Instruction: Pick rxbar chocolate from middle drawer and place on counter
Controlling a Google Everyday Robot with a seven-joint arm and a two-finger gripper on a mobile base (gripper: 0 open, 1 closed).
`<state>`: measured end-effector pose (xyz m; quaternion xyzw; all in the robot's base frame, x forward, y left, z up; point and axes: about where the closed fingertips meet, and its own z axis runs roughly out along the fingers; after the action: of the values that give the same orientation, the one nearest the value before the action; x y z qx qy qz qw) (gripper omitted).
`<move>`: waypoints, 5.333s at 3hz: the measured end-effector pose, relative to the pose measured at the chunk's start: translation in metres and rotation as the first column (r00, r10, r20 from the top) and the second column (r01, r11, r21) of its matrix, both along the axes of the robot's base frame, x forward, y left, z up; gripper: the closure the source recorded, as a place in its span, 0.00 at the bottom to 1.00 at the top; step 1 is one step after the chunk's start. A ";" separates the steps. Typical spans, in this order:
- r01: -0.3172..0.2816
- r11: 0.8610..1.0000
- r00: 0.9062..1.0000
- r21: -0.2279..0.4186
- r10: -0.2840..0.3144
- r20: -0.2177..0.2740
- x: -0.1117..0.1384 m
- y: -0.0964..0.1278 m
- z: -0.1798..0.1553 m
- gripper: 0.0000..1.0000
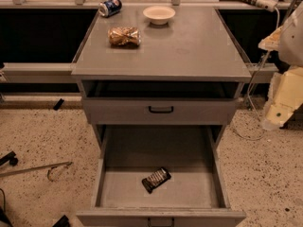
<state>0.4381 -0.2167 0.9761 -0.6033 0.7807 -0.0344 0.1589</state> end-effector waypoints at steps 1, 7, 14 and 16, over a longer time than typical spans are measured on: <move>-0.001 1.000 1.000 0.000 0.001 0.010 0.001 0.001 0.001 0.00; -0.093 0.993 0.995 0.074 0.095 -0.019 0.036 0.111 -0.261 0.00; -0.059 0.994 0.989 0.091 0.071 -0.133 0.089 0.157 -0.543 0.00; -0.022 0.992 0.990 0.126 0.039 -0.138 0.086 0.151 -0.554 0.00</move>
Offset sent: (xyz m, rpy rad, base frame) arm 0.0319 0.0643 -0.1043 -0.0284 -0.1121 0.0361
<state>0.5245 -0.0656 0.4218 -0.6051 0.7812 0.0593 0.1414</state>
